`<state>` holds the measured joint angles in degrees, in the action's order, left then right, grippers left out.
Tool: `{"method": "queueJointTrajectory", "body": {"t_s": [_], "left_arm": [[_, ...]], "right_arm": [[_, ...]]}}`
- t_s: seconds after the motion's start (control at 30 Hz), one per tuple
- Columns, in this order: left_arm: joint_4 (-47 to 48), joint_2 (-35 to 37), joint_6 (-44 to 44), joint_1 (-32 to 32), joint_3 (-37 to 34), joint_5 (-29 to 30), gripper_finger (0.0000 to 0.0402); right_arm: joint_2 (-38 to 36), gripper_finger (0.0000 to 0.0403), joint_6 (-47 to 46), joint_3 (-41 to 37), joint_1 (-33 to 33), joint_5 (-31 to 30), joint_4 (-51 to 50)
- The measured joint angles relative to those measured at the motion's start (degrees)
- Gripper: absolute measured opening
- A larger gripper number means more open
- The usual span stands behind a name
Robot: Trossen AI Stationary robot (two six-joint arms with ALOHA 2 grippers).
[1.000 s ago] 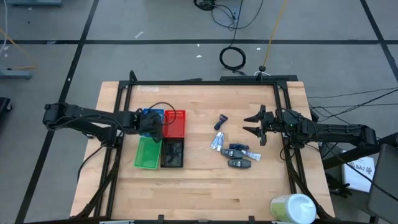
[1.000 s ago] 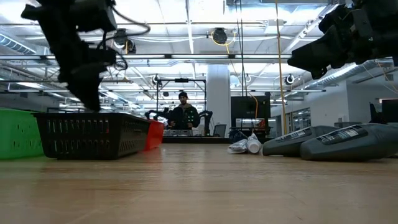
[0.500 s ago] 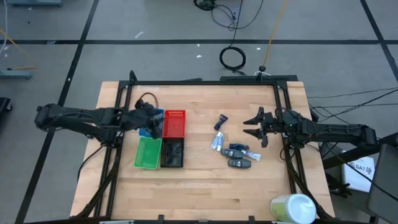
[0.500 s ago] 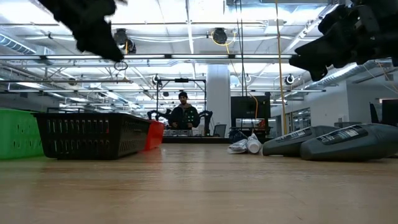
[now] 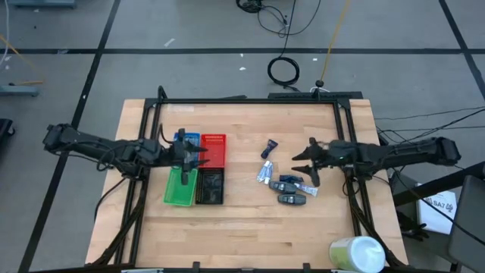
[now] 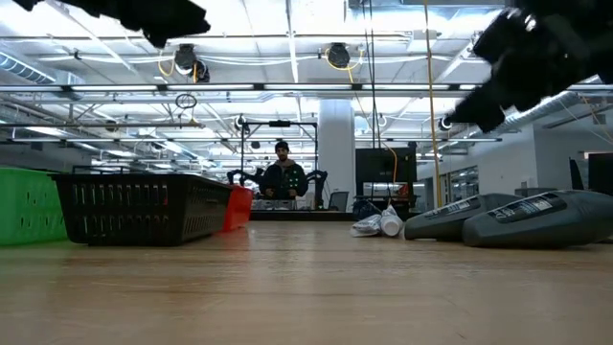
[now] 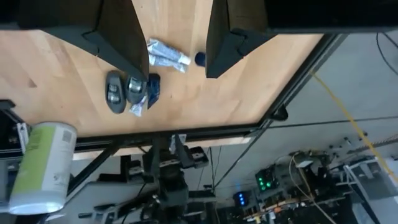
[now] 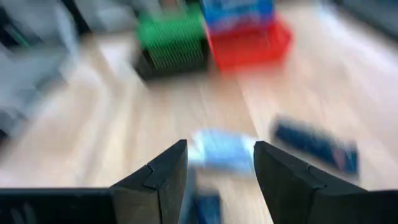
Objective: Pick & Place Travel size toiletries
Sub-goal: Put the bottom blue shave cream into the green bin
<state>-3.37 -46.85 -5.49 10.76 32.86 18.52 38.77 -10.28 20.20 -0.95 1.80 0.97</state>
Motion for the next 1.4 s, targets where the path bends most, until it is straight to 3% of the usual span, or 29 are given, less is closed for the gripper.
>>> {"method": "queueJointTrajectory", "body": {"t_s": [0.17, 0.4, 0.63, 0.83, 1.23, 1.4], "left_arm": [[-0.7, 0.0, 2.6, -1.2, -1.6, 0.0, 0.0157], [-0.9, 0.0, -0.9, -1.4, -1.7, 0.0, 0.0157], [-3.0, 0.0, -1.5, -1.4, -1.7, 0.2, 0.0157], [-2.7, 0.0, 0.1, -1.4, -1.7, 0.2, 0.0157], [-2.7, 0.0, 1.3, -1.4, -1.7, 0.2, 0.0157], [-2.8, 0.0, 1.3, -1.4, -1.7, 0.2, 0.0157]], "right_arm": [[10.3, 0.0173, -3.2, 4.3, 4.0, -4.5, -9.9], [21.5, 0.0173, -5.5, 4.7, 8.4, -4.6, -10.7], [26.8, 0.0173, -5.5, 4.7, 8.9, -5.3, -10.4], [28.4, 0.0158, -4.4, 4.7, 8.9, -8.6, -10.7], [25.6, 0.0022, -1.9, 4.7, 8.9, -9.3, -8.9], [22.4, 0.0011, -0.6, 4.7, 8.8, -10.9, -7.4]]}}
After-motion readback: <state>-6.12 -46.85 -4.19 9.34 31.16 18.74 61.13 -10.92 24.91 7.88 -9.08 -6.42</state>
